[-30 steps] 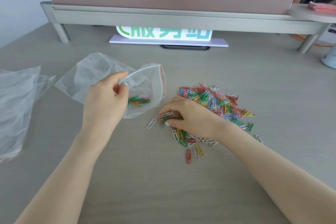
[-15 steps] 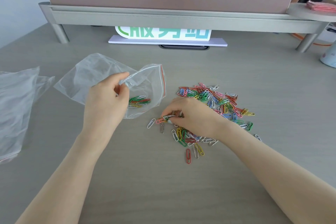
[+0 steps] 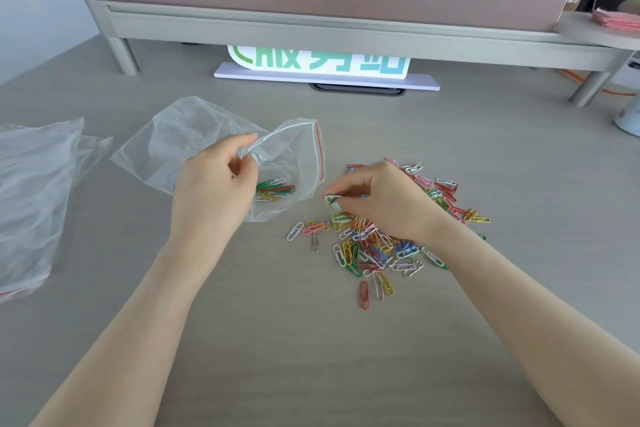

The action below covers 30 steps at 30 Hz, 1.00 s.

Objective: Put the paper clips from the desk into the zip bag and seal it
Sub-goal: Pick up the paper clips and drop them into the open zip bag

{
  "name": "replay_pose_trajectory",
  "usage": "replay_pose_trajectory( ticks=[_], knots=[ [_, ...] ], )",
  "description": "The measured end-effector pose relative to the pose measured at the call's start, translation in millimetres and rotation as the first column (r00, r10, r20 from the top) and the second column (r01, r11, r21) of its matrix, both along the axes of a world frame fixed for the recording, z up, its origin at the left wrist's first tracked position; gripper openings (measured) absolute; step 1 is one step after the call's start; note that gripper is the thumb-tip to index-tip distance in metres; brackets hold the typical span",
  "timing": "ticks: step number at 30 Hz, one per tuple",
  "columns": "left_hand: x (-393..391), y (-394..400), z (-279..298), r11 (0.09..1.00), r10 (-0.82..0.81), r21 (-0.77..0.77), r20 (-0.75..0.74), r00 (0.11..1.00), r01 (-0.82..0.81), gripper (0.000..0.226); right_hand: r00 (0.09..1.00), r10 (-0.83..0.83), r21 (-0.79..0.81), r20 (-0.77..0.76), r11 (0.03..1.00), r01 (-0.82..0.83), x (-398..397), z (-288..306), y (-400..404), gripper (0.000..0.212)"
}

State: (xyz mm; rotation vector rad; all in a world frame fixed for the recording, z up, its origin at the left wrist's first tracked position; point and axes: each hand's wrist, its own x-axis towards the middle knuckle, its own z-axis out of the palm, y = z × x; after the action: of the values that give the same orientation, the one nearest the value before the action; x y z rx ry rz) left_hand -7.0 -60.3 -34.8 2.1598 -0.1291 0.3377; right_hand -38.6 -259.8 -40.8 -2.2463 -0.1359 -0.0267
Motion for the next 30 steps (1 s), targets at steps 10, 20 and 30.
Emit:
replay_pose_trajectory(
  ticks=[10, 20, 30],
  knots=[
    [2, 1, 0, 0.999, -0.007, -0.043, 0.028, 1.0, 0.008, 0.035, 0.991, -0.131, 0.334, -0.001, 0.934, 0.124, 51, 8, 45, 0.025],
    [5, 4, 1, 0.998, 0.001, -0.066, 0.038, 0.999, 0.002, 0.035, 1.0, -0.013, 0.166, -0.007, 0.986, 0.014, 71, -1, 80, 0.025],
    [4, 1, -1, 0.998, -0.03, -0.057, 0.046, 0.999, 0.032, 0.033, 0.999, -0.051, 0.111, 0.001, 0.993, 0.051, 59, 1, 67, 0.041]
  ],
)
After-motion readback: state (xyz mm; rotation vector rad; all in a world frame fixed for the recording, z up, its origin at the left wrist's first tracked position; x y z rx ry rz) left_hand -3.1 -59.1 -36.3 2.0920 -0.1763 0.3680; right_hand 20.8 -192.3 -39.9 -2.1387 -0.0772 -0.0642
